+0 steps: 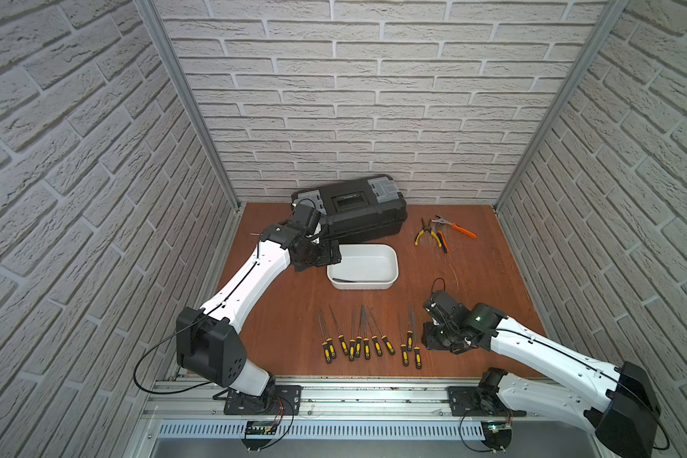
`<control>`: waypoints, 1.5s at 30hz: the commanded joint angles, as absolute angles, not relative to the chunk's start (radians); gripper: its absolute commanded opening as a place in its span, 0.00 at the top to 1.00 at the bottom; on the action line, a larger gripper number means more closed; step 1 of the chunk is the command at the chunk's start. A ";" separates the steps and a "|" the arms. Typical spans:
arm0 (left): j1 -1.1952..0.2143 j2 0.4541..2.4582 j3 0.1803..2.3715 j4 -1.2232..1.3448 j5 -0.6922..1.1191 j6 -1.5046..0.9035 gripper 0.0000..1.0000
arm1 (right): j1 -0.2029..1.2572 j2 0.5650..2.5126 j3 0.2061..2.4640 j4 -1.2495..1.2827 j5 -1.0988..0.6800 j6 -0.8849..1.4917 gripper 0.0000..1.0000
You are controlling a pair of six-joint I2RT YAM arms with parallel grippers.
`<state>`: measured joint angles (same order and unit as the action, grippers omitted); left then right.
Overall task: Put the file tool into the storage box
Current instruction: Pick up the file tool from the center of the board.
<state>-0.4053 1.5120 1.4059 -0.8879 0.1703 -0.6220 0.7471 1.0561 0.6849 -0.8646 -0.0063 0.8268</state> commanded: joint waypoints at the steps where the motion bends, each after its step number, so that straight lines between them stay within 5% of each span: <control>1: -0.400 1.508 1.374 -0.887 0.181 -0.626 0.02 | 0.791 1.095 0.667 -0.809 -0.028 0.880 0.62; 26: -0.345 1.495 1.374 -0.943 0.201 -0.590 0.02 | 0.868 1.365 0.693 -0.759 0.014 0.943 0.62; 45: -0.348 1.497 1.448 -0.992 0.195 -0.536 0.02 | 0.874 1.390 0.686 -0.802 0.101 0.987 0.86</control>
